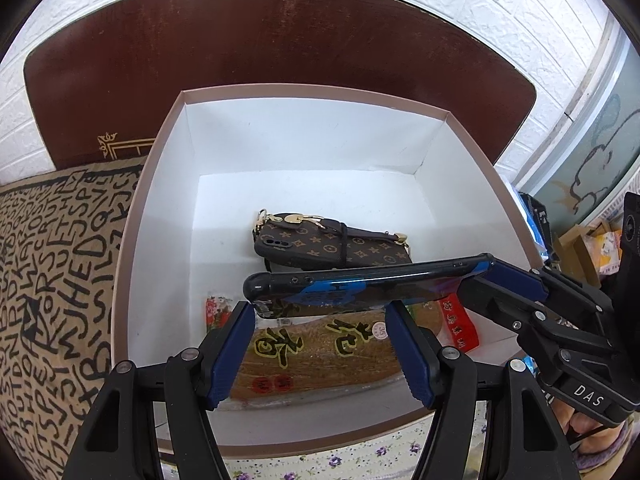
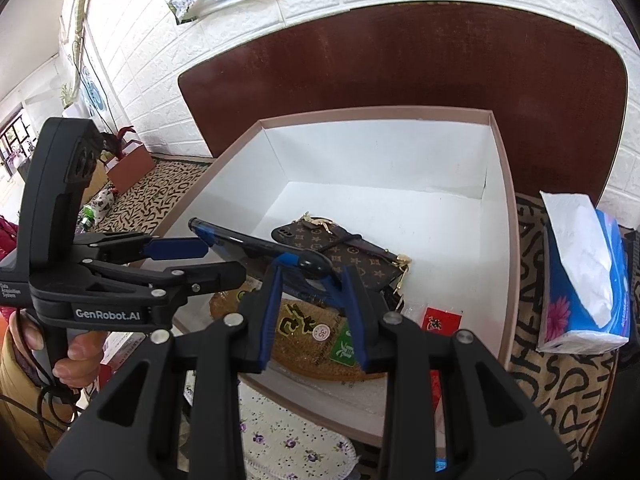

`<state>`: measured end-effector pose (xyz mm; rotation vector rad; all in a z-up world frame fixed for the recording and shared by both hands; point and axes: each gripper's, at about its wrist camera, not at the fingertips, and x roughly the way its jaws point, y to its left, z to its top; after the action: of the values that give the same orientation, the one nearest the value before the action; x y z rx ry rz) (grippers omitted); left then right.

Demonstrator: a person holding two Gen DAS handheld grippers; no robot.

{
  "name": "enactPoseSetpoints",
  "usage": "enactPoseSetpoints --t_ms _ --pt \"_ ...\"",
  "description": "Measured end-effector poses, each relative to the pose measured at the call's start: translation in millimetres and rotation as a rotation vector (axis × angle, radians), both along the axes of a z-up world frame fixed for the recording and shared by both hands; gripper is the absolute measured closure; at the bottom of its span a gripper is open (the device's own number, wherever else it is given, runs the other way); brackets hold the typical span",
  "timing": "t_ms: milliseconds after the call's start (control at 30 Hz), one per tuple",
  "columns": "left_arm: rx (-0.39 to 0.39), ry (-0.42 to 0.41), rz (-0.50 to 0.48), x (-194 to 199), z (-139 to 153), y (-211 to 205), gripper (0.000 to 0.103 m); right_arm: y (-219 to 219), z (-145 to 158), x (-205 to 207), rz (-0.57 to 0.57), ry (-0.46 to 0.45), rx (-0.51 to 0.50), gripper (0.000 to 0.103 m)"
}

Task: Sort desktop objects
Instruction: 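Lower the phone case into the box and open the left tool, then grasp the floral insoles with the left tool while the right tool grasps their other end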

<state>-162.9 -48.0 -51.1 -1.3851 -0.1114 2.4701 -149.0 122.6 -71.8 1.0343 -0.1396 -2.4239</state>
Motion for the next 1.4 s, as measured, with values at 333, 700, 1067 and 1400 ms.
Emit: enactPoseSetpoints --t_ms 333,700,1067,1400 --pt "-0.013 -0.031 0.018 -8.9 -15.4 -0.6 0.035 -4.7 -15.4 -12.7 -0.017 -0.055 0.016 0.069" --pt "-0.021 -0.035 0.039 -10.3 -22.3 -7.6 0.035 -6.5 -19.8 -14.0 -0.031 -0.037 0.055 0.069" --pt "0.028 0.093 -0.018 21.7 5.2 -8.0 0.035 7.4 -8.9 6.7 -0.025 -0.010 -0.006 0.069" --pt "0.028 0.192 -0.058 62.8 28.1 -14.7 0.033 22.6 7.0 49.7 -0.011 0.041 -0.058 0.069"
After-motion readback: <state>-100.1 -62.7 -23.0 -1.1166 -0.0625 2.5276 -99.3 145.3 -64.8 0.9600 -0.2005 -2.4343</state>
